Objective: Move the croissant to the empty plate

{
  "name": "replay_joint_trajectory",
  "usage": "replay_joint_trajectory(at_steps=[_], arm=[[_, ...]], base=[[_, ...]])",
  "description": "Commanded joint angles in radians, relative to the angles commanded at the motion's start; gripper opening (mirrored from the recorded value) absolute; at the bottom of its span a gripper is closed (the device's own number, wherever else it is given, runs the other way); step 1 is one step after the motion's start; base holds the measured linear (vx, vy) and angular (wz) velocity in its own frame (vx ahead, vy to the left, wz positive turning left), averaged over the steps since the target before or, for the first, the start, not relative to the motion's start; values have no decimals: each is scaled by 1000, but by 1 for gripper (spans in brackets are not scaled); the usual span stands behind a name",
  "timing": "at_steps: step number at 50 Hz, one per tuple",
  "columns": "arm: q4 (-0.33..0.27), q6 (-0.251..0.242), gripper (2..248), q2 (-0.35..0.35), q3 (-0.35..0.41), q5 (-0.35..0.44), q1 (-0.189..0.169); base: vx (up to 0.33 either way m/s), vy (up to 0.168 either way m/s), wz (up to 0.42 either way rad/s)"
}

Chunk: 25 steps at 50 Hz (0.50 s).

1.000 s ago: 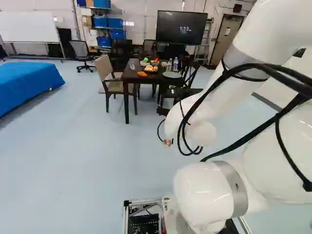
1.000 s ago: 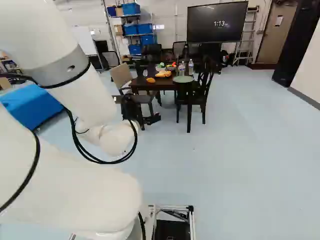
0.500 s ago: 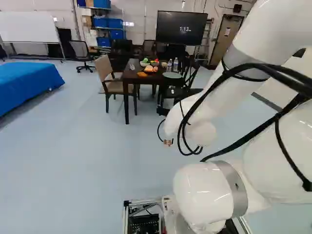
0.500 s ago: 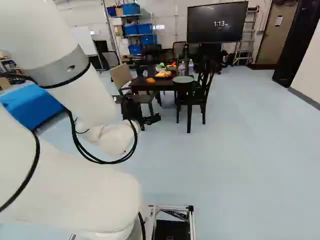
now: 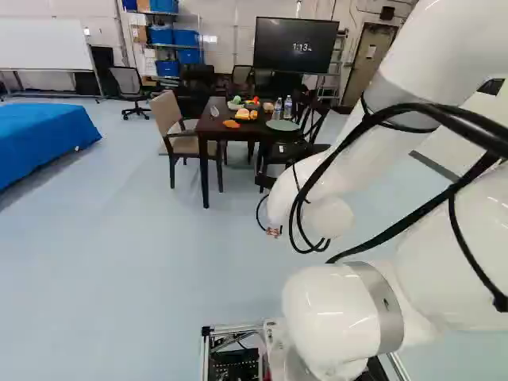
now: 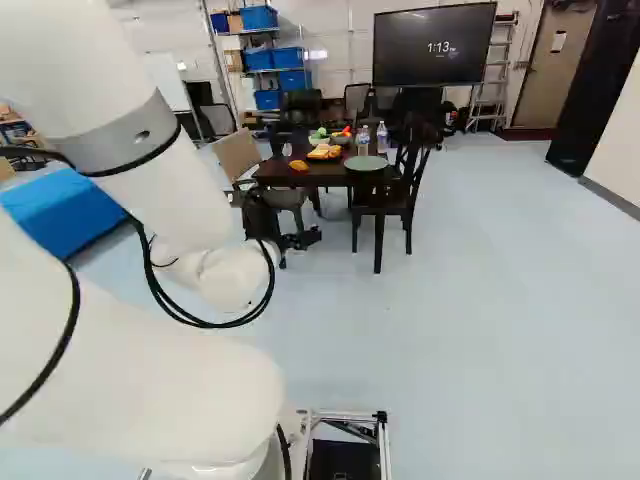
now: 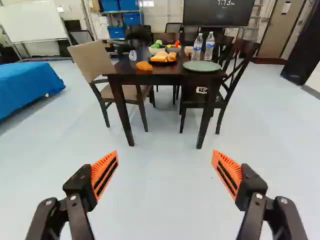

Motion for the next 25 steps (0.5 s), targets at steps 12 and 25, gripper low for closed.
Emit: replay_joint_trajectory(at_steps=[12, 25], arm=[[0, 0, 247, 0, 0, 0, 0], [0, 0, 247, 0, 0, 0, 0]], base=[[156, 2, -9], [155, 1, -11]])
